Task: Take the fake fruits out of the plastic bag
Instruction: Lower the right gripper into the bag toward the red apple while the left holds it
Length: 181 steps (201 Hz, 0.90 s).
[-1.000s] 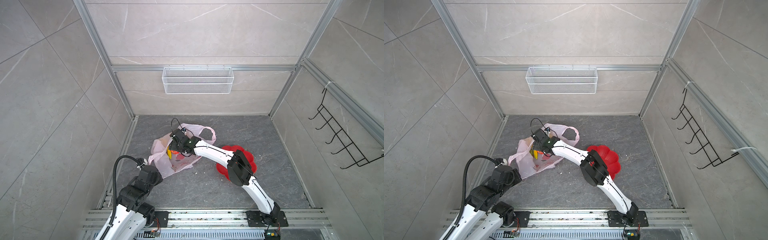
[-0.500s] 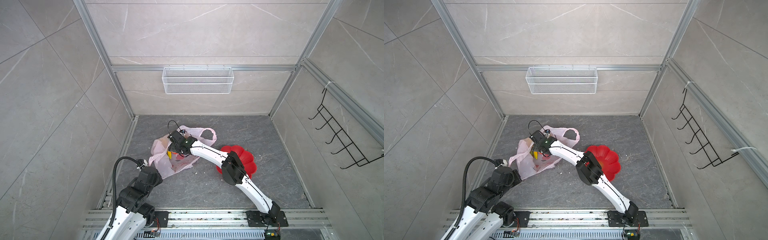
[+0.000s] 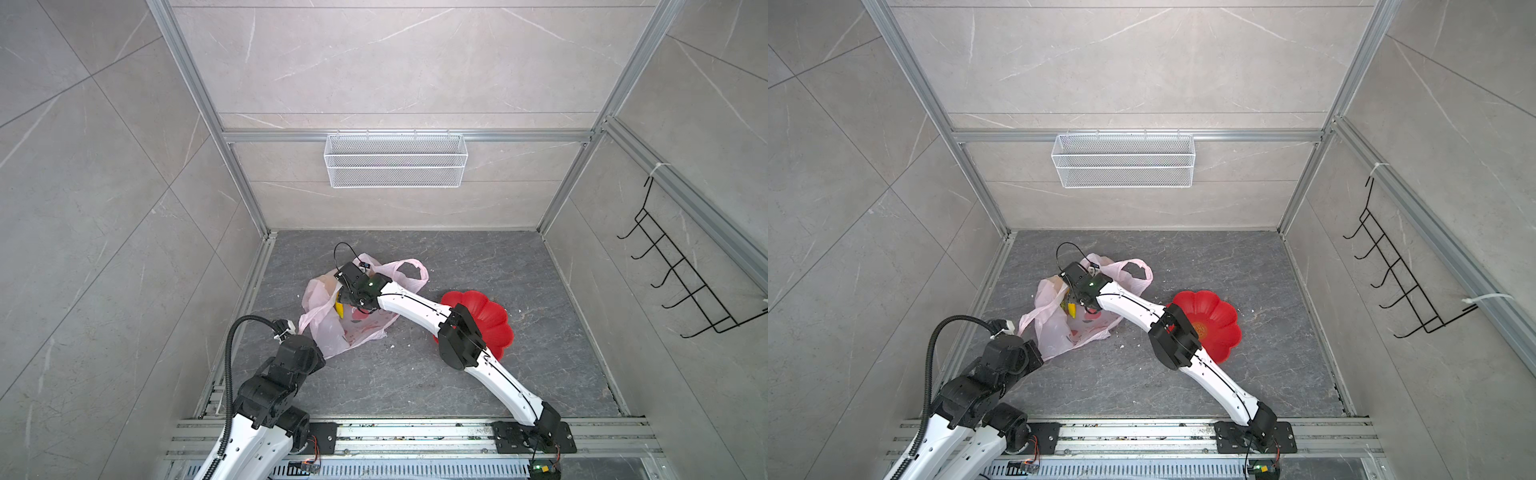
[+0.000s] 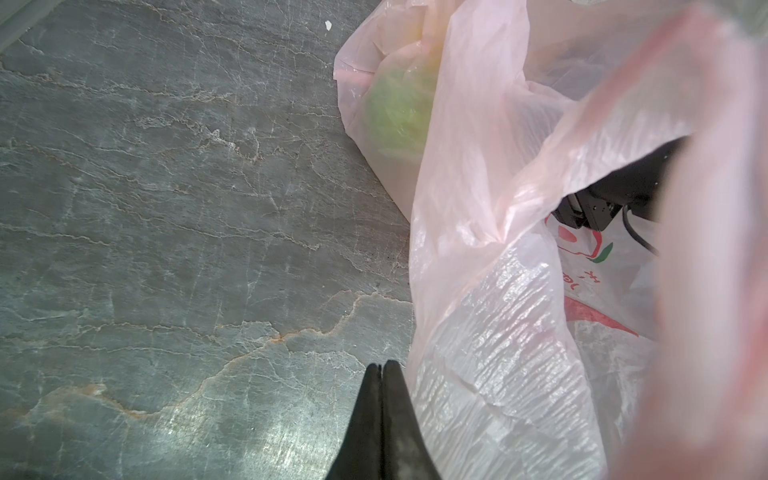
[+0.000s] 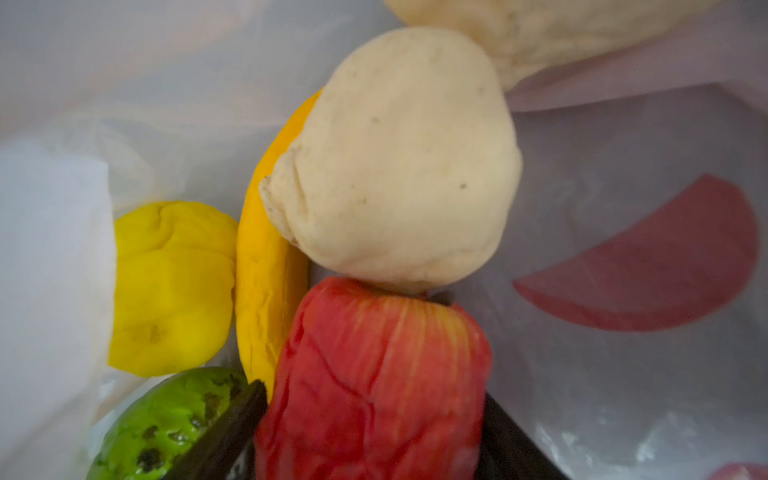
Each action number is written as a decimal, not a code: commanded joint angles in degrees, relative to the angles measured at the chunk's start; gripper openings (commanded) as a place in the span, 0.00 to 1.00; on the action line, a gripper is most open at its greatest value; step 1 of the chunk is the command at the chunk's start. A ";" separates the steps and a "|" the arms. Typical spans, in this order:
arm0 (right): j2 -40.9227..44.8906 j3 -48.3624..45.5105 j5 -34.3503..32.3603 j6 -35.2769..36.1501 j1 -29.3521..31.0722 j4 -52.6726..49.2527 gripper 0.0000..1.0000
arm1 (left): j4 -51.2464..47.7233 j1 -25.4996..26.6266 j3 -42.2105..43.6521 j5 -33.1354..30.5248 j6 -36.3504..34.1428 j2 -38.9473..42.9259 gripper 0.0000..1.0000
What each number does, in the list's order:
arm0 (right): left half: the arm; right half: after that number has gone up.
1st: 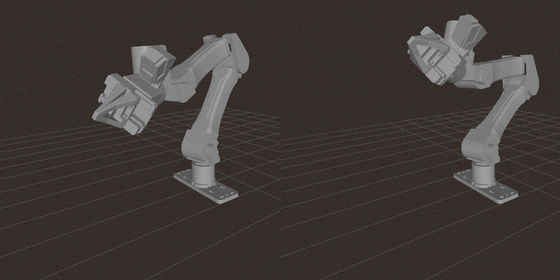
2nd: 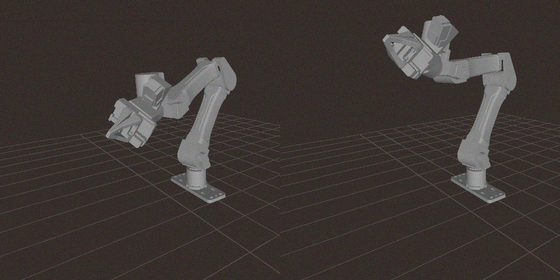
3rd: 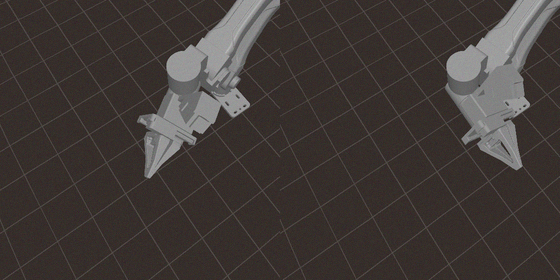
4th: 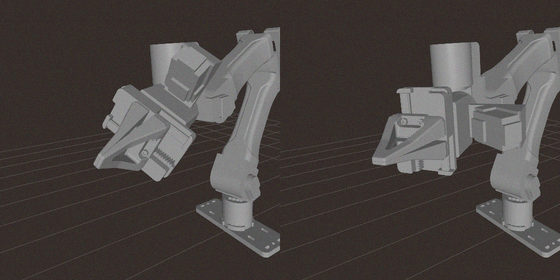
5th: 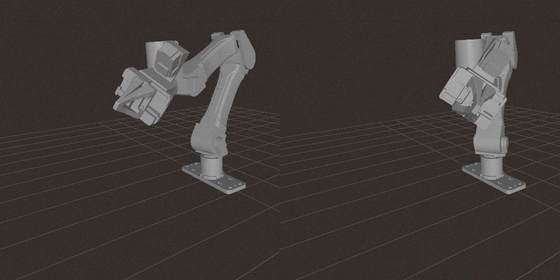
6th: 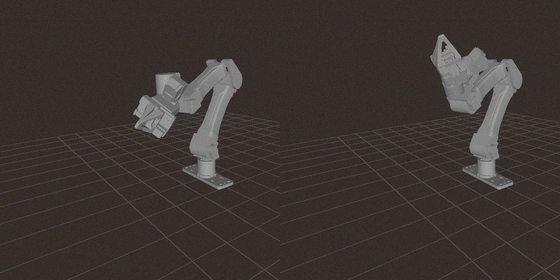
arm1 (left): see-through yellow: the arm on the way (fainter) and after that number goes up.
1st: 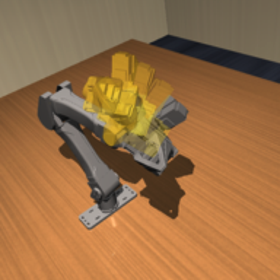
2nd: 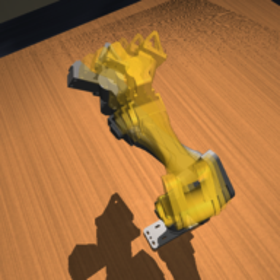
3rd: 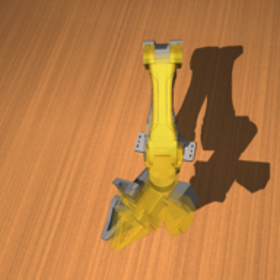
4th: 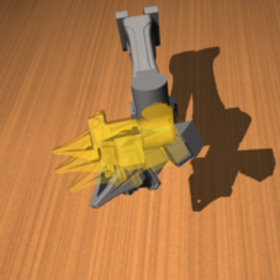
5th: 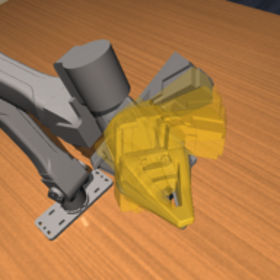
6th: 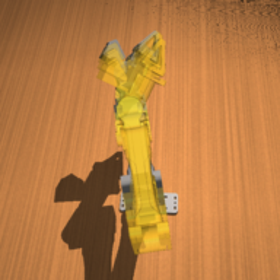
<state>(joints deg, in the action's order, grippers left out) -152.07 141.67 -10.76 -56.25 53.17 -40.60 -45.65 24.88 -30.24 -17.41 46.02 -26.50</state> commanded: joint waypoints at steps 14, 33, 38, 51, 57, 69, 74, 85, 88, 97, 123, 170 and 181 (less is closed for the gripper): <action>-0.53 0.73 -1.28 0.36 -0.27 -1.92 0.58 | 1.66 0.27 -0.15 0.73 -0.76 0.41 0.00; 1.01 -0.38 -1.02 2.00 -0.22 -1.85 0.47 | 2.03 0.25 -0.19 0.36 -0.76 0.34 0.00; 1.51 -0.77 -0.93 2.44 -0.17 -1.83 0.45 | 2.18 0.25 -0.25 0.20 -0.81 0.31 0.00; 3.13 -1.97 -0.47 4.39 0.07 -1.37 0.42 | 2.79 0.25 -0.54 -0.15 -0.98 -0.10 0.00; 4.12 -2.76 -0.08 5.76 0.30 -0.94 0.42 | 3.13 0.30 -0.80 -0.25 -1.09 -0.49 0.00; 7.01 -5.09 0.33 7.81 0.74 -0.05 0.41 | 3.99 0.25 -1.37 -0.52 -1.85 -1.31 0.00; 8.17 -6.40 0.70 8.52 0.92 0.73 0.41 | 4.27 0.22 -1.75 -0.67 -2.17 -1.62 0.00; 10.64 -9.57 1.97 9.92 1.19 2.44 0.40 | 5.22 0.25 -2.27 -0.93 -3.16 -2.42 0.00; 11.32 -10.14 2.27 10.17 1.28 2.65 0.40 | 5.48 0.21 -2.32 -1.00 -3.46 -2.54 0.00; 12.88 -11.73 3.12 11.05 1.34 2.47 0.39 | 6.28 0.24 -2.80 -1.27 -4.08 -3.05 0.00; 18.53 -17.84 4.41 13.58 2.15 2.36 0.37 | 8.77 0.25 -3.12 -1.93 -4.98 -4.32 0.00; 29.86 -29.60 4.81 16.37 3.67 3.70 0.35 | 14.45 0.25 -3.46 -0.52 -5.51 -8.59 0.00; 32.90 -32.08 4.62 17.06 4.03 3.89 0.35 | 15.63 0.26 -3.66 -0.46 -5.96 -9.34 0.00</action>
<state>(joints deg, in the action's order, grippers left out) -125.97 114.17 -6.24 -42.13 56.45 -37.41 -35.35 24.88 -31.51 -17.87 41.95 -34.33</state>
